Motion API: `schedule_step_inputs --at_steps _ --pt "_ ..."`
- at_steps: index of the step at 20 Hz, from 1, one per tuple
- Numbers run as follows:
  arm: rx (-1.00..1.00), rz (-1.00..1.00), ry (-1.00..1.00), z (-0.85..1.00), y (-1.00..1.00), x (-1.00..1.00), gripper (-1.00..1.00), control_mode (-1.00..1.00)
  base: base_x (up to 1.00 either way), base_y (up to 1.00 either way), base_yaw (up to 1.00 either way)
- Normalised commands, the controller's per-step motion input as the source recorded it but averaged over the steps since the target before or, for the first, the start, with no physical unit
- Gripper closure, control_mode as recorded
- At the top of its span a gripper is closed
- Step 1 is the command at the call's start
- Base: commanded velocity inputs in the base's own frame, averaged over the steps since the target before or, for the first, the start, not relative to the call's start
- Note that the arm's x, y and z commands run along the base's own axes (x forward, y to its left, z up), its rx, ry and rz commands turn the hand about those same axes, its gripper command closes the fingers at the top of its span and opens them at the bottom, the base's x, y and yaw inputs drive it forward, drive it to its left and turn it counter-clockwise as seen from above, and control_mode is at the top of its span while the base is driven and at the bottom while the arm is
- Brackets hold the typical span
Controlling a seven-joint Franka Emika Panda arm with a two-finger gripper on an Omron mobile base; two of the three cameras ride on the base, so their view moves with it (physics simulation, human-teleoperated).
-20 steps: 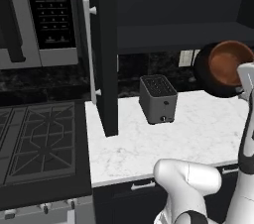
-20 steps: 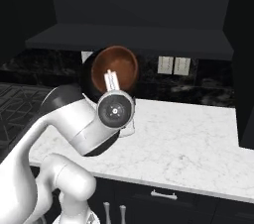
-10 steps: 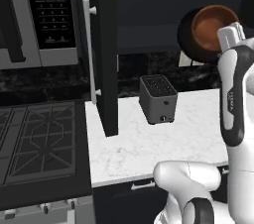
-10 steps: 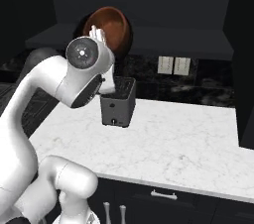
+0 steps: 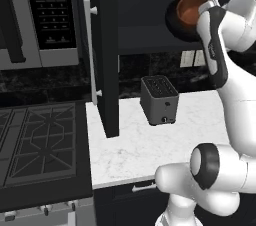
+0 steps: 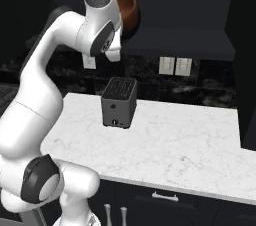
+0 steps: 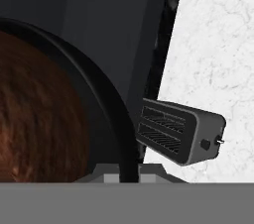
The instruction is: Pick up the bowls on the counter and stack them on top of one another in the open cabinet. Place the smaller bowl on top of the larger bowl.
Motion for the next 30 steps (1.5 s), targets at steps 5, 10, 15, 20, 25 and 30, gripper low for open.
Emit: schedule_step_inputs --at_steps 5,10,15,20,25,30 --pt "0.09 -0.14 0.02 -0.01 0.00 0.72 1.00 -1.00 0.00 0.00 0.00" --pt "0.07 -0.16 -0.01 -0.32 0.00 0.75 1.00 -1.00 0.00 0.00 0.00" --pt "0.07 -0.13 -0.02 -0.23 0.00 0.79 -1.00 -1.00 0.00 0.00 0.00" --pt "0.09 -0.11 -0.02 0.00 0.00 0.63 -1.00 -1.00 0.00 0.00 0.00" --pt "0.13 -0.03 -0.15 0.00 -0.03 -0.15 -1.00 -1.00 0.00 0.00 0.00" --pt "0.08 0.00 -0.19 -0.05 -0.16 -1.00 -1.00 -1.00 0.00 0.00 0.00"
